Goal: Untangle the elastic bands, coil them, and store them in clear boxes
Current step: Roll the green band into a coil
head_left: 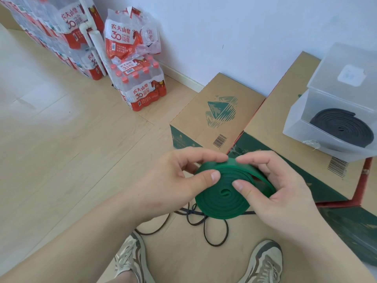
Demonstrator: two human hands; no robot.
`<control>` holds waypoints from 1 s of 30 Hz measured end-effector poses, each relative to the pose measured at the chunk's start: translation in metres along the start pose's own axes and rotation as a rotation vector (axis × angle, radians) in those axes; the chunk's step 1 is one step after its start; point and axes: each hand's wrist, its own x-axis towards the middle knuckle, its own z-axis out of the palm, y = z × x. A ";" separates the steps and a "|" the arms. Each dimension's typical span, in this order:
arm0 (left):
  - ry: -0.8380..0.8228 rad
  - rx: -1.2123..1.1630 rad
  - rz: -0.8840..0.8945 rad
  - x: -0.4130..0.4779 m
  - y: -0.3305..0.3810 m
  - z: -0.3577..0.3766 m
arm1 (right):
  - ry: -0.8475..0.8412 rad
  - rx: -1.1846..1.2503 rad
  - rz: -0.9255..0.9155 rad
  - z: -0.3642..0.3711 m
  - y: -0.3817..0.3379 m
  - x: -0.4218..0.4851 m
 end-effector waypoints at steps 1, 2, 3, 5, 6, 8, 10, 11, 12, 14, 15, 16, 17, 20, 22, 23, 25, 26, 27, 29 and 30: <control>-0.021 0.016 -0.009 0.000 0.000 0.000 | -0.006 -0.005 -0.004 0.000 -0.001 0.000; -0.033 0.038 -0.010 0.001 0.000 0.001 | -0.015 -0.017 -0.004 0.001 -0.002 0.001; -0.039 0.068 0.000 0.001 -0.001 0.002 | -0.023 -0.038 -0.004 0.001 -0.003 0.001; -0.015 0.196 0.093 0.001 -0.004 0.005 | -0.031 -0.077 -0.005 0.004 -0.003 0.000; 0.000 0.262 0.146 0.001 -0.005 0.006 | -0.032 -0.080 -0.005 0.005 -0.003 0.000; -0.004 0.303 0.194 0.002 -0.007 0.007 | -0.024 -0.063 0.005 0.006 -0.003 0.000; -0.011 0.265 0.191 0.001 -0.008 0.008 | 0.013 -0.041 0.002 0.006 -0.003 0.000; -0.004 0.231 0.187 0.001 -0.008 0.008 | 0.039 -0.025 -0.005 0.006 -0.003 0.000; 0.004 0.190 0.181 0.000 -0.009 0.008 | 0.062 -0.020 -0.018 0.006 -0.003 0.001; 0.035 0.114 0.166 0.000 -0.008 0.008 | 0.119 -0.105 -0.096 0.005 -0.001 0.004; 0.058 0.085 0.158 0.001 -0.008 0.007 | 0.142 -0.168 -0.147 0.004 0.000 0.006; 0.080 0.052 0.148 0.001 -0.008 0.007 | 0.157 -0.212 -0.182 0.004 0.002 0.007; 0.097 0.016 0.137 0.001 -0.007 0.006 | 0.166 -0.237 -0.205 0.003 0.004 0.008; 0.141 -0.035 0.104 0.003 -0.005 0.006 | 0.160 -0.234 -0.212 0.002 0.004 0.008; 0.171 -0.058 0.089 0.004 -0.004 0.006 | 0.167 -0.168 -0.139 0.001 0.002 0.006; 0.186 -0.080 0.087 0.004 -0.003 0.006 | 0.177 -0.141 -0.111 0.002 0.001 0.005; 0.223 -0.119 0.094 0.005 -0.001 0.007 | 0.181 -0.128 -0.118 0.005 0.000 0.004; 0.240 -0.135 0.103 0.006 0.000 0.008 | 0.172 -0.103 -0.123 0.007 0.001 0.004; 0.256 -0.151 0.112 0.007 0.000 0.009 | 0.168 -0.057 -0.111 0.009 0.001 0.003; 0.272 -0.178 0.122 0.008 0.001 0.012 | 0.190 0.038 -0.076 0.010 0.000 0.004; 0.269 -0.190 0.124 0.008 0.001 0.013 | 0.208 0.079 -0.068 0.010 -0.001 0.004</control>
